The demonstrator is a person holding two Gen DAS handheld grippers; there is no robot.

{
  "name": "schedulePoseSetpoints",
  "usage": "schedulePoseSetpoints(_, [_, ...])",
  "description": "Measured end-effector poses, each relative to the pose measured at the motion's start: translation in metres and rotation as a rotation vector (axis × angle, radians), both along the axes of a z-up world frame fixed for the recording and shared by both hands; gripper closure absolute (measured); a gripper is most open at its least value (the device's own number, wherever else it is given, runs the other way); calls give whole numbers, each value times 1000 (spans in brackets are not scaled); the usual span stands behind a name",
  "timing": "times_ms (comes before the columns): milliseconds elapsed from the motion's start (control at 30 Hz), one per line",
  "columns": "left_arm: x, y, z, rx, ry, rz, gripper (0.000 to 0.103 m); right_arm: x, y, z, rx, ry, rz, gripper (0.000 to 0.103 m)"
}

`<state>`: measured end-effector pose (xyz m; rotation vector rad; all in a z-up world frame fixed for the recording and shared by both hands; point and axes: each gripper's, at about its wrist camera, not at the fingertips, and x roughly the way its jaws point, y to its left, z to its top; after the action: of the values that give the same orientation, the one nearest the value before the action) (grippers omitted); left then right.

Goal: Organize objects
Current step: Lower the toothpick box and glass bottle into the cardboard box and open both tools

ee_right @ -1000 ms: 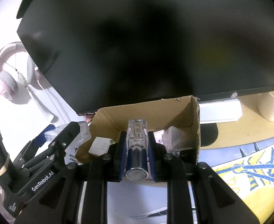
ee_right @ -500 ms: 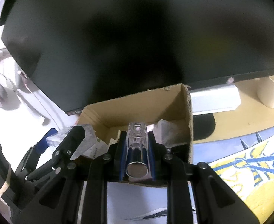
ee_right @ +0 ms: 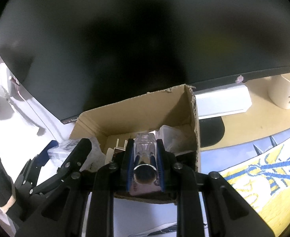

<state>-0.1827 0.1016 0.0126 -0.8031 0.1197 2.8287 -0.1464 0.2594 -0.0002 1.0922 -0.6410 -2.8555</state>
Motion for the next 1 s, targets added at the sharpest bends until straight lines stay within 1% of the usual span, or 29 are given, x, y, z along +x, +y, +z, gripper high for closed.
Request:
schedulePoseSetpoints(400, [-2, -1, -6, -19, -18, -13, 16, -2, 2, -7, -3, -11, -33, 80])
schedulePoseSetpoints(733, [2, 2, -11, -40, -1, -11, 16, -2, -4, -9, 50, -3, -51, 80])
schedulePoseSetpoints(833, [3, 4, -12, -49, -3, -17, 15, -1, -3, -9, 48, -3, -52, 80])
schedulePoseSetpoints(900, [4, 4, -13, -43, -7, -26, 11, -2, -3, -9, 42, -3, -53, 80])
schedulePoseSetpoints(933, [4, 4, -12, -38, -6, -28, 6, -2, -2, -9, 39, -3, -54, 80])
schedulePoseSetpoints(1000, [7, 4, -11, -36, 7, -23, 4, -2, -2, -9, 38, -3, -53, 80])
